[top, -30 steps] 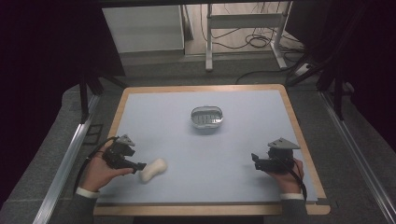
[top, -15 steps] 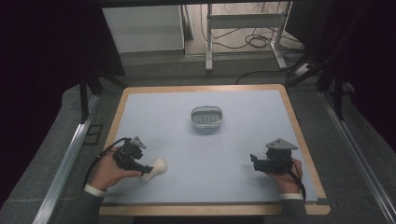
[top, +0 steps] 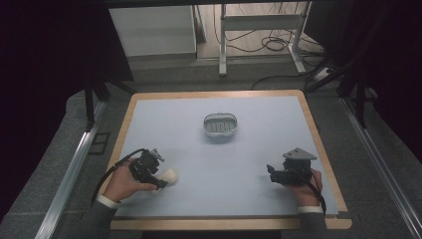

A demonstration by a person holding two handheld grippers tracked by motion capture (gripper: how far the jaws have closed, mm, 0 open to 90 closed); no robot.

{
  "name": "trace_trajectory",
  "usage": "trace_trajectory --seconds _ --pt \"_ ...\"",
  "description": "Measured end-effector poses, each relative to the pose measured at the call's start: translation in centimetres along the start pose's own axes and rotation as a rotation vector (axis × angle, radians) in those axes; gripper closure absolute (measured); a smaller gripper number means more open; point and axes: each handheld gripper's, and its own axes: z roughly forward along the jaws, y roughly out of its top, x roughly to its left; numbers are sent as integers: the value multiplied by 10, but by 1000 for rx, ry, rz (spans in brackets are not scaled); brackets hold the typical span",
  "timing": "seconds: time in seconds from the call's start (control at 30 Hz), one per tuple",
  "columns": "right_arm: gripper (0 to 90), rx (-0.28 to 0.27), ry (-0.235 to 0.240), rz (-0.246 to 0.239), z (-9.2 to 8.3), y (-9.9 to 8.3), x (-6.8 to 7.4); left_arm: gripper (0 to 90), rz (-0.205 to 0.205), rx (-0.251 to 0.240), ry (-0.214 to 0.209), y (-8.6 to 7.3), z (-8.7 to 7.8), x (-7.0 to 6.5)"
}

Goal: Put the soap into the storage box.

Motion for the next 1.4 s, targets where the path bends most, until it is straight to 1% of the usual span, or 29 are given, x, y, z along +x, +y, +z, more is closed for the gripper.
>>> trace_trajectory --seconds 0.23,0.4,0.43,0.5,0.53,0.57,0.77,0.93,1.13,1.2,1.23,1.4 --pt "93 5 -7 -3 1 0 0 354 5 40 -1 3 8 -2" --pt "93 5 -9 -5 0 0 0 384 3 55 -6 5 12 -2" --pt "93 5 -9 -5 0 0 0 396 5 56 -12 5 12 -2" --pt "93 5 -11 -5 0 0 0 459 9 56 -18 5 12 -3" --pt "93 4 -12 -2 0 0 0 485 10 59 -13 5 12 -3" --pt "93 4 -13 -2 0 -1 0 491 7 64 -11 6 12 -4" --pt "93 6 -16 -2 0 0 -1 494 10 76 -8 7 12 -4" --pt "93 7 -19 -3 1 -1 -1 497 21 68 -1 6 12 -5" --pt "93 8 -21 -2 1 -1 -1 499 36 82 1 8 10 -1" --pt "93 9 -21 -1 1 -1 -1 499 36 81 -1 8 10 -1" --pt "93 9 -22 -1 1 -1 -1 499 36 76 -10 10 7 2" --pt "93 11 -21 -2 1 -2 -1 499 40 63 -15 11 3 4"
